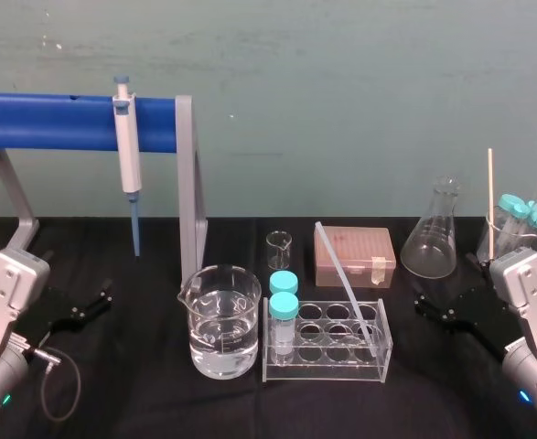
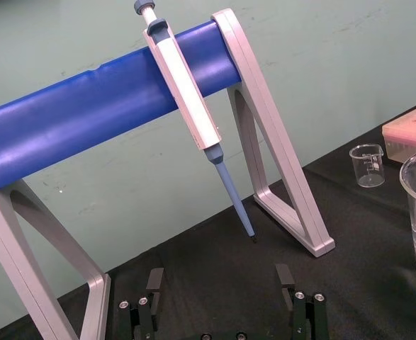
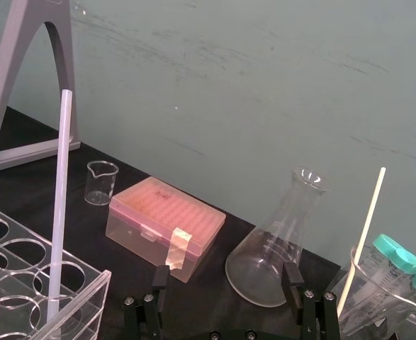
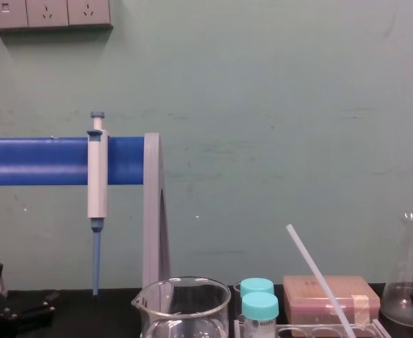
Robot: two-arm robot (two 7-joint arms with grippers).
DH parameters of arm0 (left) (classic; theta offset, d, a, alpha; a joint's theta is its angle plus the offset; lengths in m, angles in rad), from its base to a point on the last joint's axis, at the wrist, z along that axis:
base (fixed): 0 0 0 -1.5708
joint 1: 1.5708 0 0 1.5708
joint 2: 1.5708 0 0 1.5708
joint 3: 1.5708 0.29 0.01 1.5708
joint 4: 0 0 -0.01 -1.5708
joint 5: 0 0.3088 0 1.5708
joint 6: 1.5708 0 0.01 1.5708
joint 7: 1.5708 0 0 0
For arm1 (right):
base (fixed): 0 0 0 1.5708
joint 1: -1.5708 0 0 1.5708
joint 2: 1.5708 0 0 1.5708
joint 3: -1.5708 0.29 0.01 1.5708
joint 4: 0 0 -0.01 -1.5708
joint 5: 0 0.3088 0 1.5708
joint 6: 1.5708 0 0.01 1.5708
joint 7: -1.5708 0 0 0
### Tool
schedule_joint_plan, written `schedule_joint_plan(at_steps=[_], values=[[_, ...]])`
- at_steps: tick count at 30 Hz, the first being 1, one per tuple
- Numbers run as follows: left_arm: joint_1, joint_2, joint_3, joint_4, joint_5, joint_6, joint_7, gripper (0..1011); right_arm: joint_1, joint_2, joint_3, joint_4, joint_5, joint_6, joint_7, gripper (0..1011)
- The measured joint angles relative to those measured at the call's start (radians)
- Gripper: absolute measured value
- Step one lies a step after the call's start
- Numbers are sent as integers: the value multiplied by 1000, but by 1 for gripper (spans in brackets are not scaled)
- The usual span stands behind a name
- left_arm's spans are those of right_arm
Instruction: Pick up the stirring rod with one hand, then place it down.
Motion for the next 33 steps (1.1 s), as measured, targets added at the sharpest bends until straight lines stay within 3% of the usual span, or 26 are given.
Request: schedule_joint_plan(at_steps=[33], values=[[0, 0, 0, 0, 0, 0, 0, 1000, 0, 0, 0, 0, 0, 0, 0, 1003]])
